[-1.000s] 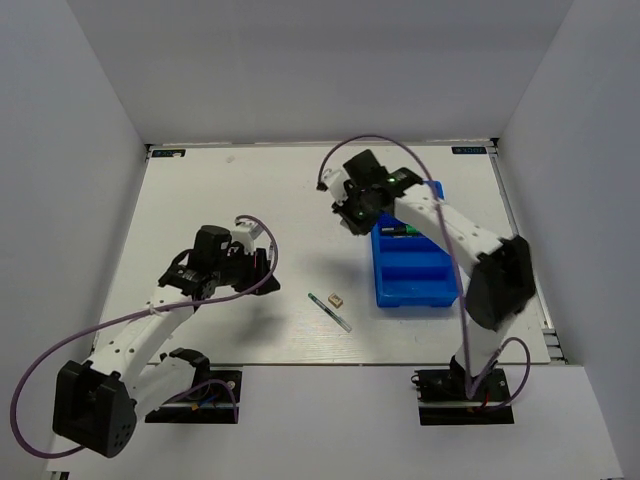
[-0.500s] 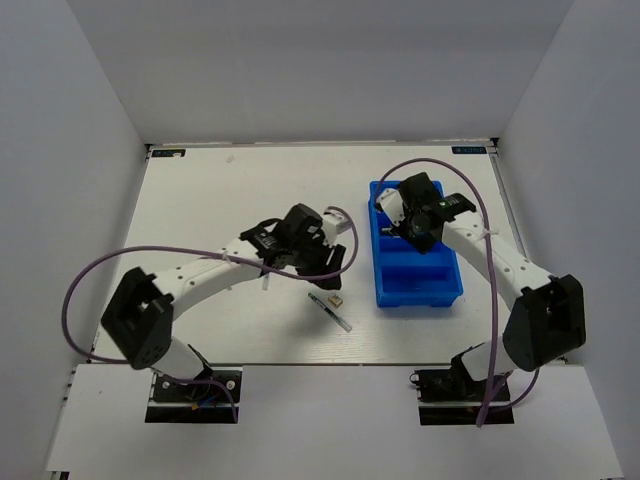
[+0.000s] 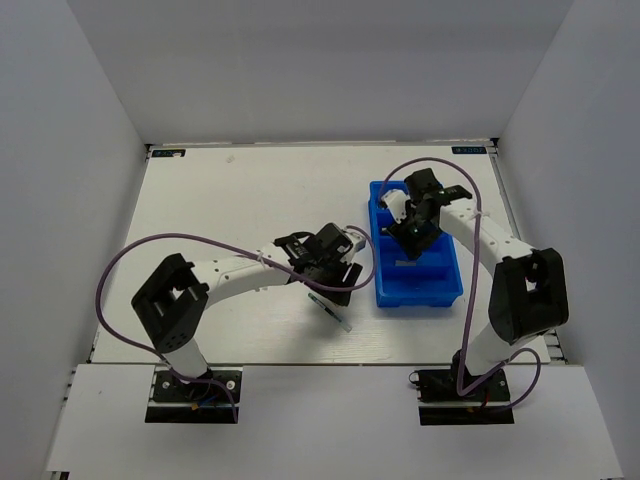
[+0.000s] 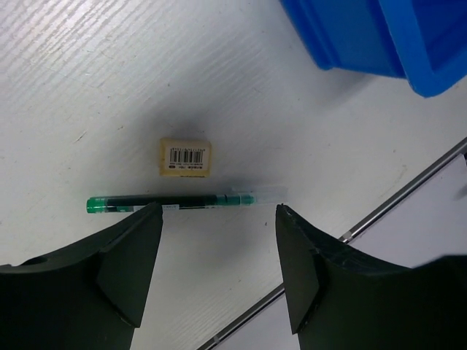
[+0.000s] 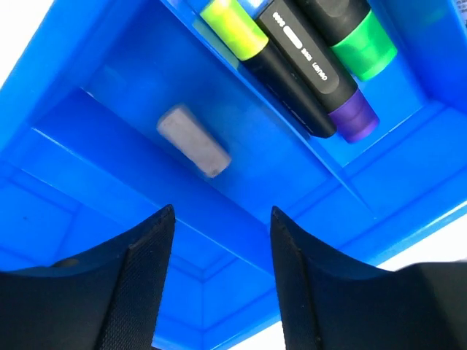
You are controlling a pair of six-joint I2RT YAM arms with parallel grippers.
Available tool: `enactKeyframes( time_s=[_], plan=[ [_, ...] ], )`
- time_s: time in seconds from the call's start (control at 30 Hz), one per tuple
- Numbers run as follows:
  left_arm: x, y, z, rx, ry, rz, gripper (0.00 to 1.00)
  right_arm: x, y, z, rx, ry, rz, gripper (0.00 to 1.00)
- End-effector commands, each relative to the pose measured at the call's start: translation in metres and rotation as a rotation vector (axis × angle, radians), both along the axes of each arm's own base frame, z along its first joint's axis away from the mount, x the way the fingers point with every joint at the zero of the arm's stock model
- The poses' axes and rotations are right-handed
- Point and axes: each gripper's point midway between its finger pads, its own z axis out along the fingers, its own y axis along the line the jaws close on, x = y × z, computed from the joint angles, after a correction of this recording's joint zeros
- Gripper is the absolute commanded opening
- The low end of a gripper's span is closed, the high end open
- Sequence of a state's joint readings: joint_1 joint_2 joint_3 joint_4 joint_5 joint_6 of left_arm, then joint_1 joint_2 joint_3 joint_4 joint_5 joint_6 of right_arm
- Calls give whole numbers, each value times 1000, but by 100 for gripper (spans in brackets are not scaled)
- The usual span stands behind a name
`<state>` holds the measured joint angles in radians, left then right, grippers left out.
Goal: Sort the stationery into containers
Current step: Place the stationery in the storage box.
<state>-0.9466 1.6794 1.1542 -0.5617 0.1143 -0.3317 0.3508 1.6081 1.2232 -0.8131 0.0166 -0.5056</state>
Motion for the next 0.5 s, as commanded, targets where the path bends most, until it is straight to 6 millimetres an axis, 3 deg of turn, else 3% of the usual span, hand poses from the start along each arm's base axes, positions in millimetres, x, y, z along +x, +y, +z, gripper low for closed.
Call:
enactKeyframes(
  time_s=[0.0, 0.1, 0.23, 0.3, 0.37, 0.4, 0.43, 0.47],
  plan=[
    [10, -11, 10, -27, -39, 40, 74, 6, 7, 16, 76, -18, -9, 59],
    [13, -15, 9, -22, -47, 45, 74, 3, 7, 34, 115, -62, -27, 57],
    [17, -20, 8, -21, -49, 58, 74, -8, 3, 52, 186, -117, -101, 29],
    [18, -25, 4, -11, -50, 67, 72, -19, 3, 53, 225, -131, -140, 29],
    [16, -23, -8, 39, -44, 67, 72, -27, 1, 67, 278, -176, -169, 29],
    [18, -31, -2, 29, -57, 61, 71, -35, 0, 59, 281, -158, -177, 29],
    [20, -30, -8, 56, -68, 59, 71, -37, -2, 59, 287, -160, -187, 29],
    [23, -27, -13, 80, -75, 66, 71, -42, -3, 68, 308, -194, -186, 29]
  ],
)
